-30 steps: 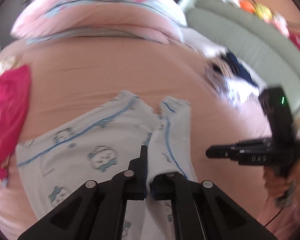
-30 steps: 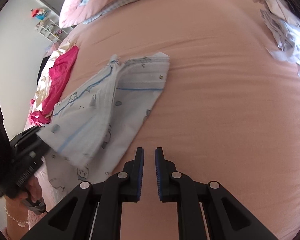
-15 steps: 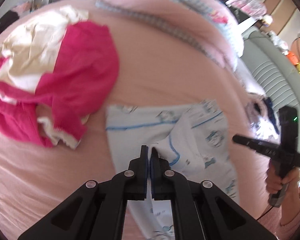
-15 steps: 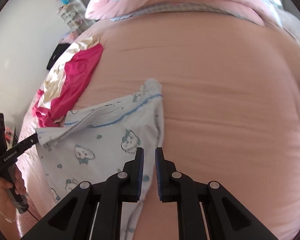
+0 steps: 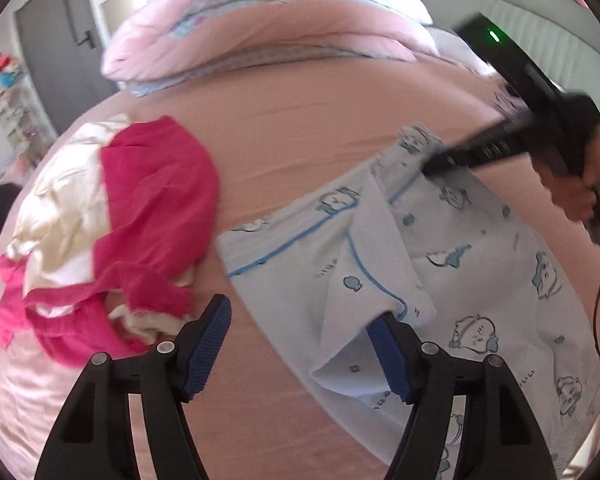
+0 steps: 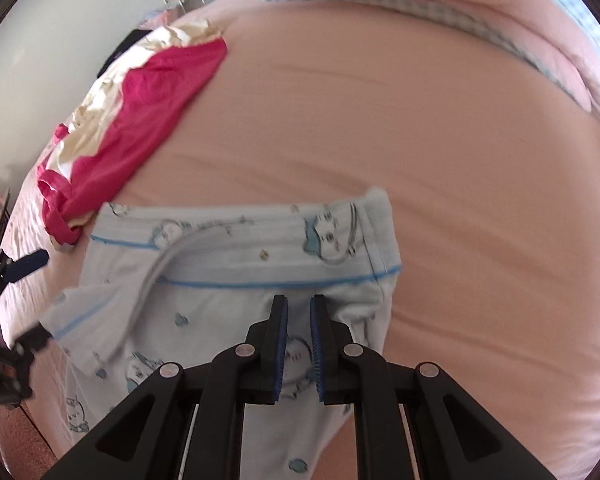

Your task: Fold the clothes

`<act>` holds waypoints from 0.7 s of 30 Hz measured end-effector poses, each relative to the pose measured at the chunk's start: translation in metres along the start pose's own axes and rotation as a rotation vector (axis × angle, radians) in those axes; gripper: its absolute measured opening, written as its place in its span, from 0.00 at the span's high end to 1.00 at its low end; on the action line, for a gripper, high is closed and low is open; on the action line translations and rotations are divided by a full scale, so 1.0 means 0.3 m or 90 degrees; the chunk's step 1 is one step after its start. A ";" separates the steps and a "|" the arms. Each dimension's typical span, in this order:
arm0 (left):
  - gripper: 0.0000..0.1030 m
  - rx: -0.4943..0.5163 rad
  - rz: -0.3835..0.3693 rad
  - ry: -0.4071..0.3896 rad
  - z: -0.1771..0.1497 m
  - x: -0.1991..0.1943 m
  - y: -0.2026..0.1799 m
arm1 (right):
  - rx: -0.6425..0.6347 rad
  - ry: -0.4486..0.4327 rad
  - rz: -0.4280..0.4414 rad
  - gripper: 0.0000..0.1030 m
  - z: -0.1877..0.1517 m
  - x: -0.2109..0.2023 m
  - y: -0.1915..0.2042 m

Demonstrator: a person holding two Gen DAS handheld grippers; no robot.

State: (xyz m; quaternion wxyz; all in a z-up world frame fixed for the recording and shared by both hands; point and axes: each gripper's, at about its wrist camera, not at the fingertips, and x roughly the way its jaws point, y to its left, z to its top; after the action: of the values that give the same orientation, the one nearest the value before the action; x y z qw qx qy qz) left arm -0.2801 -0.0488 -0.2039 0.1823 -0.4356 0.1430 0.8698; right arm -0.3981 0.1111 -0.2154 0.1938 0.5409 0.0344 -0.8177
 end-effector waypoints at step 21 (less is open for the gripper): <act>0.90 -0.262 0.036 0.038 0.073 0.155 0.194 | 0.064 -0.030 -0.013 0.89 -0.011 -0.048 -0.085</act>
State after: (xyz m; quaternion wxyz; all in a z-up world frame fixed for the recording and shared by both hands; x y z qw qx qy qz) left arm -0.3471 -0.0829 -0.2235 0.0608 -0.4852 -0.0200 0.8721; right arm -0.3994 0.1394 -0.2077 0.1589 0.5300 -0.0061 -0.8330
